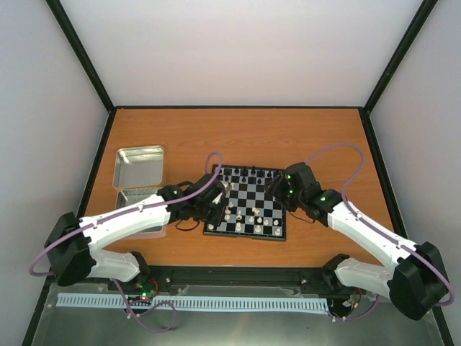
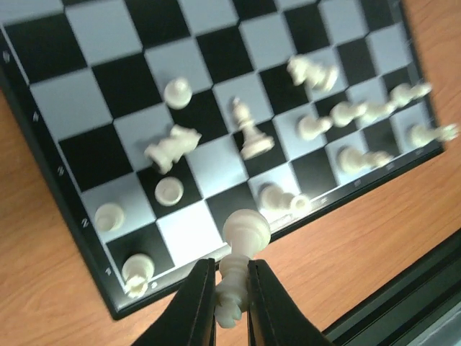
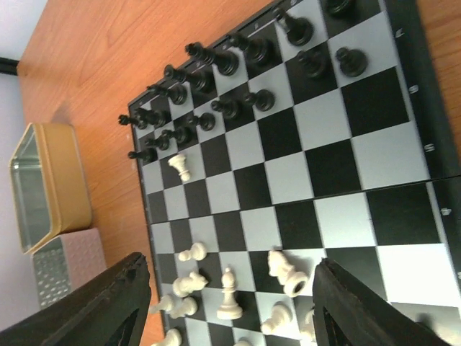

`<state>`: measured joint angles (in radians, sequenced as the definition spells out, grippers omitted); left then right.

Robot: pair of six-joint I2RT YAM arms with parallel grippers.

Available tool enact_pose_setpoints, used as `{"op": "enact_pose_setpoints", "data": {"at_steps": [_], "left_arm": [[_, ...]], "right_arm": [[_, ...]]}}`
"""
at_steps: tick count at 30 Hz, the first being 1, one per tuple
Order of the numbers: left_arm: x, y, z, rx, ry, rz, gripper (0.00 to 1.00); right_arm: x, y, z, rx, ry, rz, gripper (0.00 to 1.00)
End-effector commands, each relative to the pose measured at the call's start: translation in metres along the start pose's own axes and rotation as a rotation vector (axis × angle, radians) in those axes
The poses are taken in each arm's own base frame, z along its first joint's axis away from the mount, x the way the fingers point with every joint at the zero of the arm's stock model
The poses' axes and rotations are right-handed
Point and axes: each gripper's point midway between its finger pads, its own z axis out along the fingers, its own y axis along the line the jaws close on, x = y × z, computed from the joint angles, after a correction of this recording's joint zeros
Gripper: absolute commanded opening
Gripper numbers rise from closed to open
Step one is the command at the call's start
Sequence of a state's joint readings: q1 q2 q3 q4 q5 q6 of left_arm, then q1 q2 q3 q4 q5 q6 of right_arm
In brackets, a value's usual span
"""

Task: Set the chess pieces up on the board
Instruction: Place the chess piece on the chessboard.

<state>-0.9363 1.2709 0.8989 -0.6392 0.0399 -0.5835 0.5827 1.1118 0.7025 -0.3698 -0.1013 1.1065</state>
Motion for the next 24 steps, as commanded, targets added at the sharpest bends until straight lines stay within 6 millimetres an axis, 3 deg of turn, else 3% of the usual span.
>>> {"op": "enact_pose_setpoints", "data": {"at_steps": [1, 9, 14, 20, 24], "left_arm": [[0.035, 0.012, 0.004, -0.083, 0.210, 0.033, 0.06], [0.036, 0.003, 0.026, -0.083, 0.332, 0.078, 0.05], [0.030, 0.011, 0.029, -0.159, 0.356, 0.087, 0.05], [0.037, 0.021, 0.037, -0.215, 0.402, 0.077, 0.06], [0.035, 0.023, 0.039, -0.235, 0.399, 0.076, 0.12]], "right_arm": [[-0.017, -0.013, -0.012, 0.079, -0.095, -0.058, 0.62], [-0.012, -0.023, -0.007, 0.091, -0.088, -0.062, 0.62], [-0.010, -0.025, -0.004, 0.085, -0.077, -0.061, 0.62], [-0.007, -0.031, 0.001, 0.098, -0.071, -0.065, 0.62], [-0.005, -0.034, 0.005, 0.099, -0.063, -0.062, 0.62]]}}
